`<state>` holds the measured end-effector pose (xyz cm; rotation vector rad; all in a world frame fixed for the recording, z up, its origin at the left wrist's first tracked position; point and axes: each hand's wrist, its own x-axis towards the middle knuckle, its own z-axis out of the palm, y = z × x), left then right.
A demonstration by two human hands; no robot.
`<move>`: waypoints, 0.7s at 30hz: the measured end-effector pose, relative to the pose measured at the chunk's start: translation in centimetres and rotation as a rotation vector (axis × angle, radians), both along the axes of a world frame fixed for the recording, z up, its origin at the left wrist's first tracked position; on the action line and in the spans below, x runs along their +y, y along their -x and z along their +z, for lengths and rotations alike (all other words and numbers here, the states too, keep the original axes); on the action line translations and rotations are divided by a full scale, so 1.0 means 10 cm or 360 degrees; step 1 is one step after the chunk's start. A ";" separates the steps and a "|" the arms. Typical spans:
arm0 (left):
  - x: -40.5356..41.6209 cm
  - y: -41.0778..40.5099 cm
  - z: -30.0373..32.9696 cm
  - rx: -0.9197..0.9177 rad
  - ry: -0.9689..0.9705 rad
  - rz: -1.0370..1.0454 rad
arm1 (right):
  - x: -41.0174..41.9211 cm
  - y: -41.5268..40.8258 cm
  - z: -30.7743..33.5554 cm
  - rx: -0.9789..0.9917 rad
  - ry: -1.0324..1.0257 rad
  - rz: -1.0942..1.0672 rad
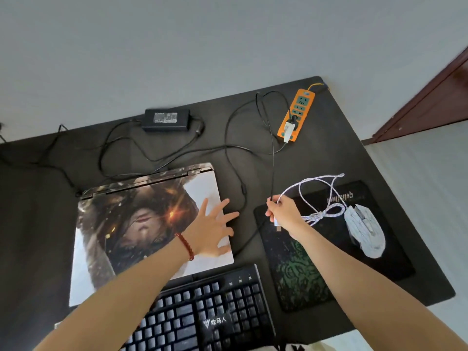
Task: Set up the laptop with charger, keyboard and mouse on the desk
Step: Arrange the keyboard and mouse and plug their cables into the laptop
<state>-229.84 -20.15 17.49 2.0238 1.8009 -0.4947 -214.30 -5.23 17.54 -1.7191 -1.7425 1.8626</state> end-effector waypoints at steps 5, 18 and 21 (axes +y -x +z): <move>-0.02 -0.05 -0.03 -0.0111 -0.0043 -0.0241 | -0.01 0.11 0.02 0.0105 -0.0018 -0.0181; -0.02 -0.15 0.00 -0.0064 -0.0047 -0.0229 | -0.02 0.13 0.05 0.0110 0.0247 -0.0253; 0.00 -0.15 -0.01 -0.0081 -0.0046 -0.0242 | -0.02 0.21 0.07 0.0186 0.0363 -0.0195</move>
